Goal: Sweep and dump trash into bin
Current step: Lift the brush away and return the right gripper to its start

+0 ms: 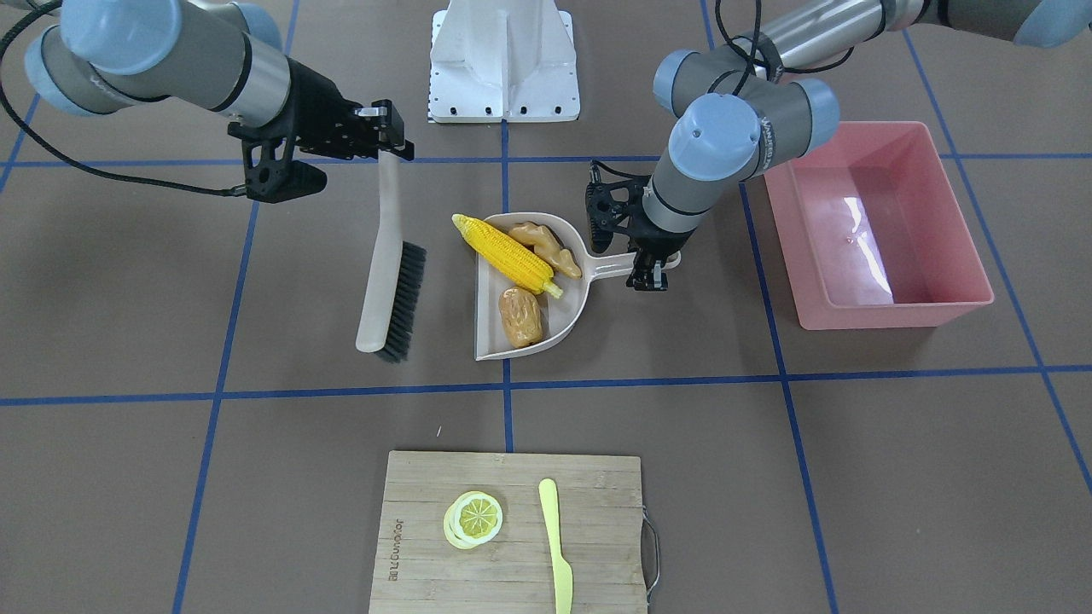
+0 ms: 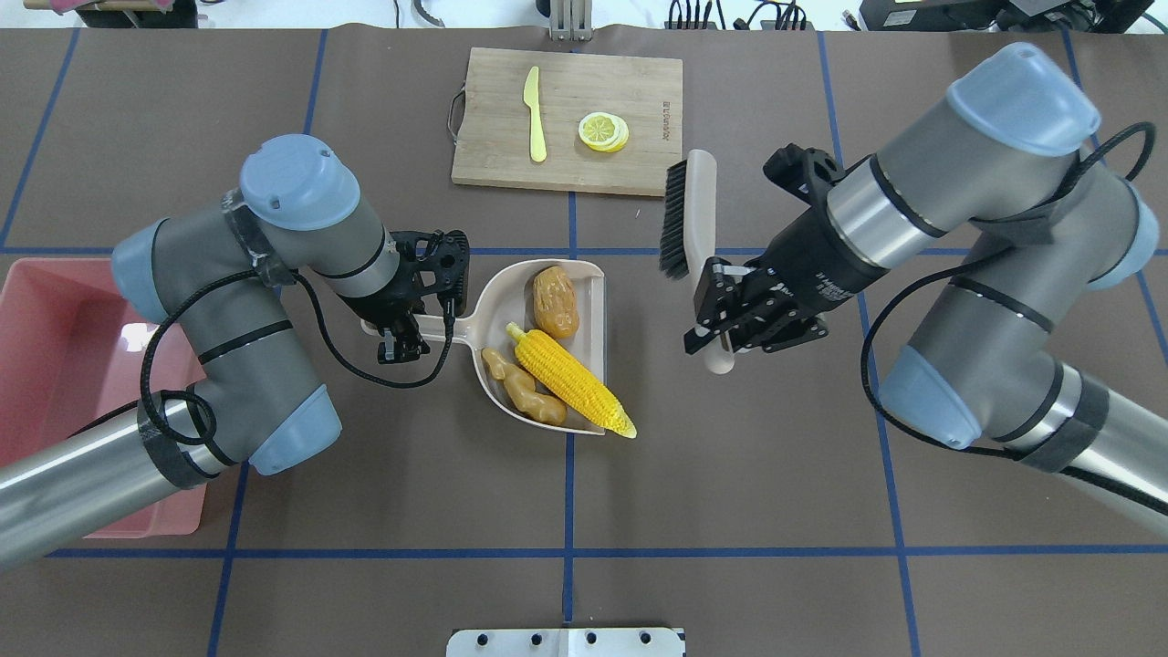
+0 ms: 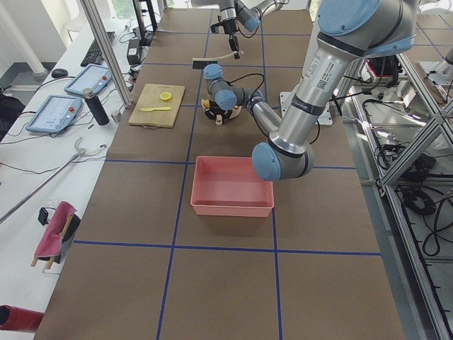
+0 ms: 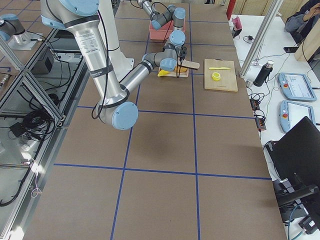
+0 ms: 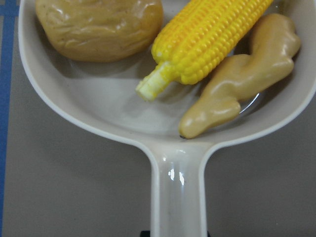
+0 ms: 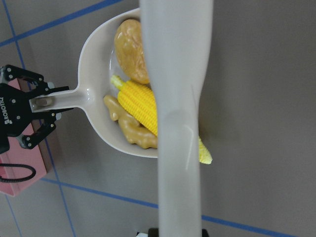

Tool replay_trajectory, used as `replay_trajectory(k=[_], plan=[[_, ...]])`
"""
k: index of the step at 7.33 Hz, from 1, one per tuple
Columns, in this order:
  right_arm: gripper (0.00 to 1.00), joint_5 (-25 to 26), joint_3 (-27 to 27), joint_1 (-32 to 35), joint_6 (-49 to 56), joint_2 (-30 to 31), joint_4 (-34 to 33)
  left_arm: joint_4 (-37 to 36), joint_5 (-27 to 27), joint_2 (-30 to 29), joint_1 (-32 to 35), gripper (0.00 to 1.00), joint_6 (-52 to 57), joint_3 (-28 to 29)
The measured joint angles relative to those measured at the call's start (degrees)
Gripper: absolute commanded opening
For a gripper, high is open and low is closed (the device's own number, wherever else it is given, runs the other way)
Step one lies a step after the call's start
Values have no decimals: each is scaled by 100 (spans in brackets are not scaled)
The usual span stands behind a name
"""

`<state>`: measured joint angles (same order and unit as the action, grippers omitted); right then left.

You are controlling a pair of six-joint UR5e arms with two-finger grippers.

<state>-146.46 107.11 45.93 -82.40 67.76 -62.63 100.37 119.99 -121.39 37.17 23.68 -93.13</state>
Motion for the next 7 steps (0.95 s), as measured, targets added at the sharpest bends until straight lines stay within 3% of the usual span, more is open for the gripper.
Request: replay_trajectory(k=[2, 7], plan=[[0, -116, -1, 506, 834, 602, -9, 704, 75, 153, 14, 0, -384, 81], [0, 23, -46, 1216, 3415, 2416, -203, 1518, 326, 172, 42, 0, -1400, 7]])
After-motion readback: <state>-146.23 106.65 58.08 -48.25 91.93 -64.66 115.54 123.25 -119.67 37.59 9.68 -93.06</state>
